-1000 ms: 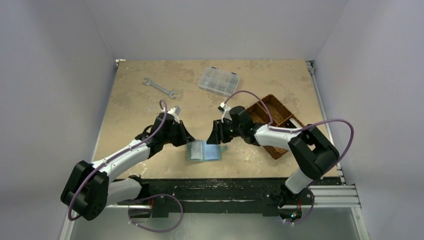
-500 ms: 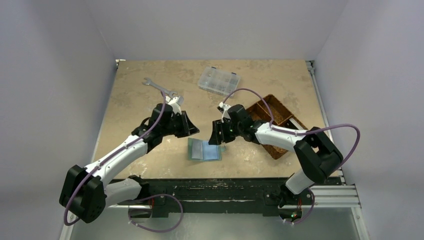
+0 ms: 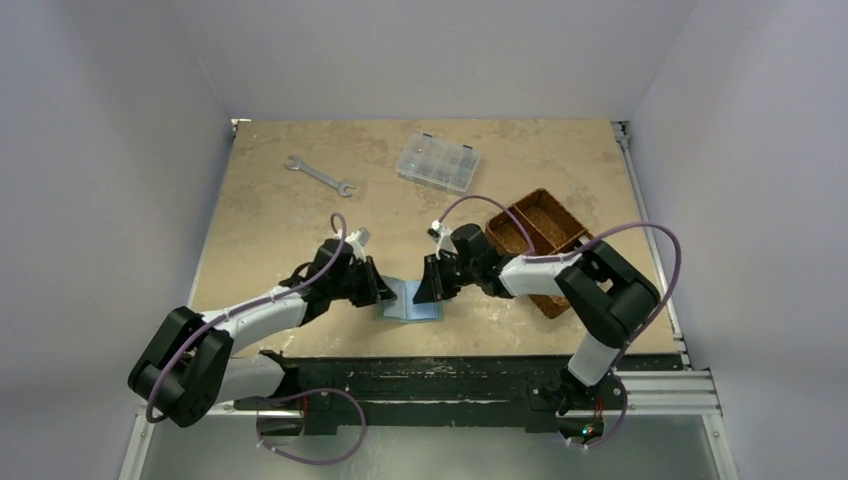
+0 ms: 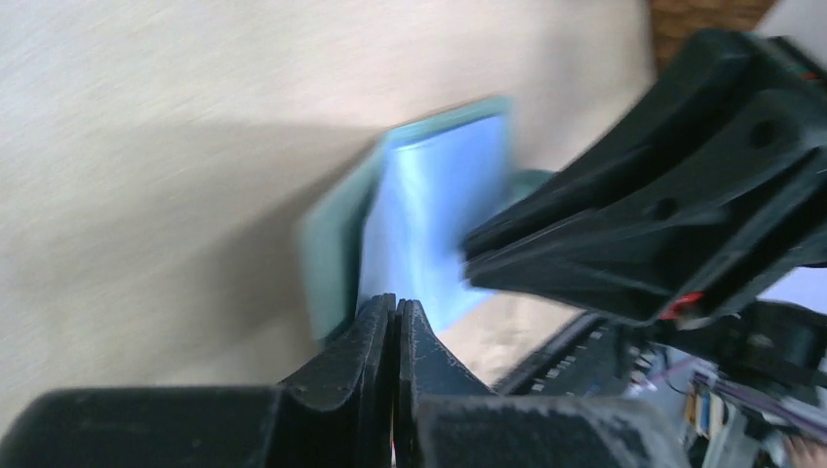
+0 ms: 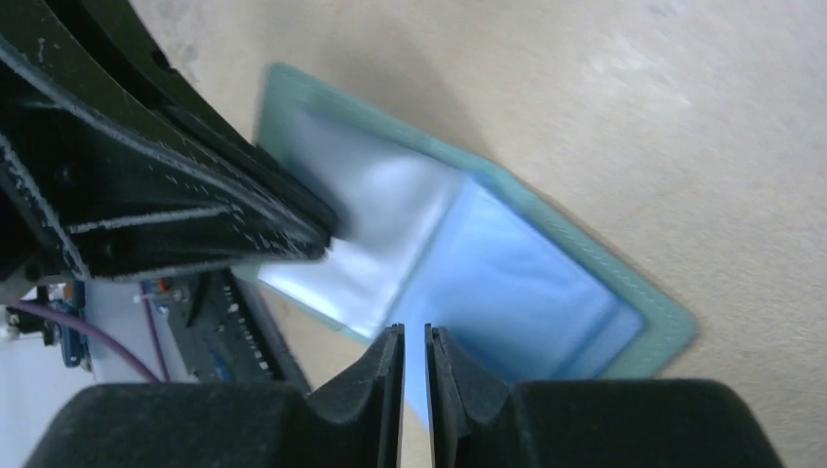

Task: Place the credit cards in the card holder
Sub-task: Open the card holder at the center of the board.

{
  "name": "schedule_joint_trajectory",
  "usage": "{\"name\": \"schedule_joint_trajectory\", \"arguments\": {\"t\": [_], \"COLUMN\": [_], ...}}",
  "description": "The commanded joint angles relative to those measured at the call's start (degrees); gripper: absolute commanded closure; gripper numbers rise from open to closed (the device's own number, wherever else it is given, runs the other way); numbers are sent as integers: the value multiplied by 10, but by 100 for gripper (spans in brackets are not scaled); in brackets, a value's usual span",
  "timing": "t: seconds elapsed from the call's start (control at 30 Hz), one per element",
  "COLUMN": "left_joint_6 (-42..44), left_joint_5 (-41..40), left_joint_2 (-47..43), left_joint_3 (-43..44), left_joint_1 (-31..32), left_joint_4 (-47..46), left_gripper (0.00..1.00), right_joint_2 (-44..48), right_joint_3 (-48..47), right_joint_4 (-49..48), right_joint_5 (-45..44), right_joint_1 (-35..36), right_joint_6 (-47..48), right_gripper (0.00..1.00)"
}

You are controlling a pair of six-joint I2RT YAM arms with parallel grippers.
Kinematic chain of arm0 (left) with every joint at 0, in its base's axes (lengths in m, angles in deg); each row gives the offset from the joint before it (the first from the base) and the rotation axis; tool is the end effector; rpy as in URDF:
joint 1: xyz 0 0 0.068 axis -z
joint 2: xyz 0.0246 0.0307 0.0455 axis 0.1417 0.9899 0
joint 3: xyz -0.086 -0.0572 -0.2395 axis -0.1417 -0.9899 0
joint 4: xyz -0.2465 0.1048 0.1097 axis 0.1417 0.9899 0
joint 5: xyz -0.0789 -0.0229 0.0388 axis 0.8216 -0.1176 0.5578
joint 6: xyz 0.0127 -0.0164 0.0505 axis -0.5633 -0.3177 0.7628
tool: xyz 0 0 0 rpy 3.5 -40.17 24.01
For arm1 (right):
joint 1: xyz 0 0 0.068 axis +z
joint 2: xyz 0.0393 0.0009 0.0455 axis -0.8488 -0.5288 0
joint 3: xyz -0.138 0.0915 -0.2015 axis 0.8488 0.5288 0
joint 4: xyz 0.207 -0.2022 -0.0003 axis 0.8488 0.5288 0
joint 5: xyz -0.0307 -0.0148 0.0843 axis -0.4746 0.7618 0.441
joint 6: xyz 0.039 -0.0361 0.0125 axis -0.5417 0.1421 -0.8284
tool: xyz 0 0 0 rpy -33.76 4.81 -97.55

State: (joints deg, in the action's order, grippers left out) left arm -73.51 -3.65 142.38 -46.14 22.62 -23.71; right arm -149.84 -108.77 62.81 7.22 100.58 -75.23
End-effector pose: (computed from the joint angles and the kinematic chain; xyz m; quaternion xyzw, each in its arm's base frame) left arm 0.2141 -0.1417 0.1324 -0.0586 0.8972 -0.3778 0.2209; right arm 0.2397 0.2443 0.1104 -0.1892 0.8621 0.4326 0.1839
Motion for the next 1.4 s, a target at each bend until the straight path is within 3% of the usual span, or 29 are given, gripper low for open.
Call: {"name": "schedule_joint_trajectory", "arguments": {"t": [0.0,0.1,0.23,0.43,0.67,1.03,1.2,1.37], "left_joint_6": [-33,-44,-30,-5,-35,-20,8,37], "left_joint_5": [-84,-72,-50,3,63,-8,-46,-1], "left_joint_2": [14,15,-15,-41,-2,87,34,4], "left_joint_3": [-81,-118,-99,-2,41,-90,-60,19], "left_joint_1": [-32,-52,-52,-52,-48,-74,-74,-61], "left_joint_4": [-45,-64,-37,10,-52,-106,-42,13], "left_gripper": [100,100,100,100,99,100,100,98], "right_joint_2": [-55,-81,-46,22,-17,-105,-77,-17], "right_joint_3": [59,95,106,44,-20,61,54,-7], "right_joint_4": [-126,-138,-108,-43,-82,-134,-75,31], "right_joint_5": [40,32,13,24,70,38,-6,-42], "right_joint_1": [-35,-51,-47,-42,-43,-75,-71,-28], "right_joint_6": [-38,-44,-37,-24,-44,-24,-1,32], "right_gripper": [81,83,82,70,64,66,66,63]}}
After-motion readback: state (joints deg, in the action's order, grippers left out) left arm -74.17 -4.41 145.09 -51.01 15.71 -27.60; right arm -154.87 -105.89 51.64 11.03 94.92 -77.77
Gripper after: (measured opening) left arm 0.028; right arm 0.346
